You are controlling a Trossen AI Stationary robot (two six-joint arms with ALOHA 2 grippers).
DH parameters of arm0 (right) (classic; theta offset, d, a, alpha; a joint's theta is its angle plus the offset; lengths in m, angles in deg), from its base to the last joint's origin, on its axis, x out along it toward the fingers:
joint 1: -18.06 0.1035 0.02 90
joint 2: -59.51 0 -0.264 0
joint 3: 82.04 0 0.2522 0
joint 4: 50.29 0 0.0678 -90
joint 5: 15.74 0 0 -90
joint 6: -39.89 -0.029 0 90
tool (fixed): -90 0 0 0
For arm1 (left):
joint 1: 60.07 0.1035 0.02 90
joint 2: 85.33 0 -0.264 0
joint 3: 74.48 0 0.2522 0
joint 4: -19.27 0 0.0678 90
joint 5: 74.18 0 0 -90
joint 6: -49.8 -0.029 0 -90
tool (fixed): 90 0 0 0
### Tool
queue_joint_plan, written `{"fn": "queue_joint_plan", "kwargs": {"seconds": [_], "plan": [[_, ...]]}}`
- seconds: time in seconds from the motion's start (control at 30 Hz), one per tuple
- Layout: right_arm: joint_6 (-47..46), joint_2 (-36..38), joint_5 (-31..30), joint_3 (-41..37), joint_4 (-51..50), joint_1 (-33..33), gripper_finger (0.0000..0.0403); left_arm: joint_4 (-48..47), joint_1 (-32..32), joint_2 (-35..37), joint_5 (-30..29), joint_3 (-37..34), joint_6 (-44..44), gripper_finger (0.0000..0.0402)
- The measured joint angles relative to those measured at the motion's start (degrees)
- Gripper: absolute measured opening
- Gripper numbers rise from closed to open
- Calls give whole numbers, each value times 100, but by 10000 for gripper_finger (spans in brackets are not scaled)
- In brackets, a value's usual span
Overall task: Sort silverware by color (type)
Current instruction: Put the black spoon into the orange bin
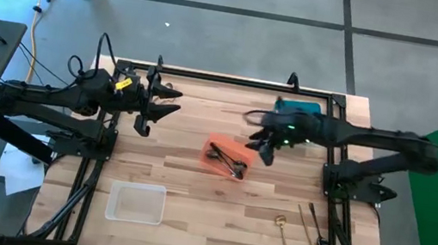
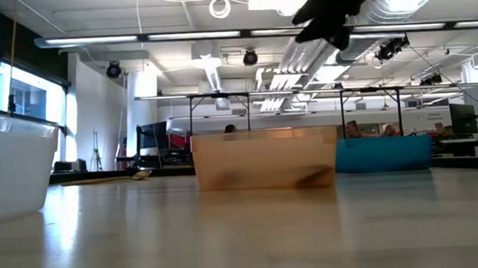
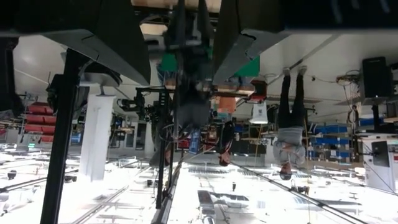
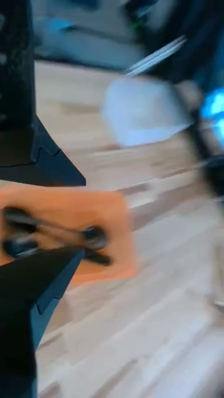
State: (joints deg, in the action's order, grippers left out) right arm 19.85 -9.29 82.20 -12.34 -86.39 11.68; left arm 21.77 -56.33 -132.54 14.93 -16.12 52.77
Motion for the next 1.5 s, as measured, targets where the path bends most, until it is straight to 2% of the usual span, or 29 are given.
{"fn": "queue_joint_plan", "kwargs": {"seconds": [0.13, 0.4, 0.67, 1.5], "plan": [[-230, 695, -353, -568, 1328, 89, 148, -43, 1, -106, 0, 0, 283, 161], [983, 908, -338, -640, 3376, 92, 148, -126, 1, -367, 65, 0, 650, 161], [1004, 901, -132, -640, 3328, 92, 148, -255, 1, -379, 72, 0, 735, 161], [1004, 899, -103, -640, 3331, 92, 149, -252, 1, -379, 71, 0, 589, 161]]}}
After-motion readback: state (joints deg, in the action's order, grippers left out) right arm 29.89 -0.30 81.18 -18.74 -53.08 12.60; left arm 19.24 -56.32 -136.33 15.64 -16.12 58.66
